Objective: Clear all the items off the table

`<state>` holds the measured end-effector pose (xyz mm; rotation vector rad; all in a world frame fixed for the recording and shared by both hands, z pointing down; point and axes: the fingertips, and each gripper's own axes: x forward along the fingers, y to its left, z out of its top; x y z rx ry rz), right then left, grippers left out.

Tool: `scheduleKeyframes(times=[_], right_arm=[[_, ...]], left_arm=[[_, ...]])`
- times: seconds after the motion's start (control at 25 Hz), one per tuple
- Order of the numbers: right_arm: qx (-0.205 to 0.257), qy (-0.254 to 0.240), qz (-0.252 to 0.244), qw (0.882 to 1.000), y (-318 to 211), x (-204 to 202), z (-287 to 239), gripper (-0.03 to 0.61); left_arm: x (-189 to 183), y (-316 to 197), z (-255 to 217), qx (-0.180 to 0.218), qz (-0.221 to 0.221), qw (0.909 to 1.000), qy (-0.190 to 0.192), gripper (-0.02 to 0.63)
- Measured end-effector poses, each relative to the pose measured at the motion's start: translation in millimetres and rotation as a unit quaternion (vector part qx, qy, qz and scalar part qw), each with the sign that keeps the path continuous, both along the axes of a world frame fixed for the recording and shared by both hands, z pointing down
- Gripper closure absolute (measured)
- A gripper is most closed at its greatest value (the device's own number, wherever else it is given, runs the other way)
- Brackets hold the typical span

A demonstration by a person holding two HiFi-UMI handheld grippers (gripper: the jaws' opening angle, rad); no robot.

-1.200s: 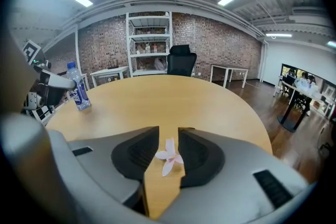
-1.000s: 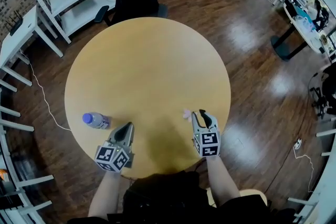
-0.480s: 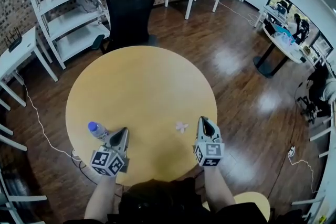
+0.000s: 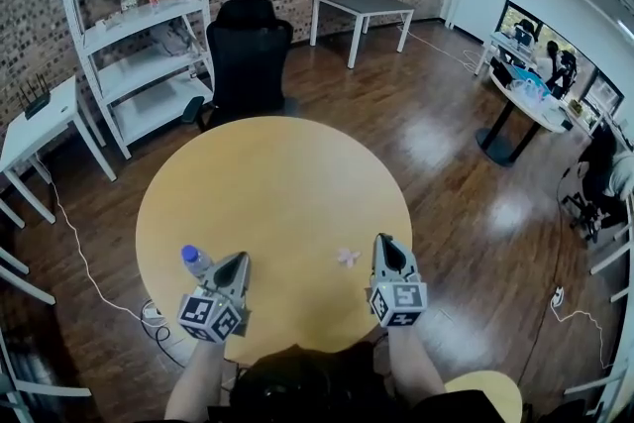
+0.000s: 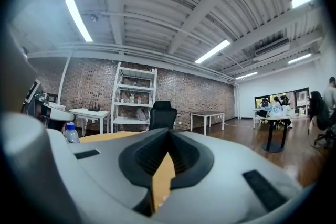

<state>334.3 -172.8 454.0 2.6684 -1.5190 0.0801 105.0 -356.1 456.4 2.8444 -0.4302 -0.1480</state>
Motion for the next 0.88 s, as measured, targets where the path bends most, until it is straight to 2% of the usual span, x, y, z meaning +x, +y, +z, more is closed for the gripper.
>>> scheduleKeyframes(times=[0.48, 0.88], right_arm=[[-0.001, -0.004, -0.018, 1.0, -1, 3, 0, 0.577], [-0.01, -0.011, -0.006, 1.0, 17, 15, 3, 0.577]], left_arm=[[6, 5, -1, 0.002, -0.004, 1.0, 0.003, 0.614], [26, 15, 5, -0.004, 0.016, 0.9999, -0.003, 0.614]])
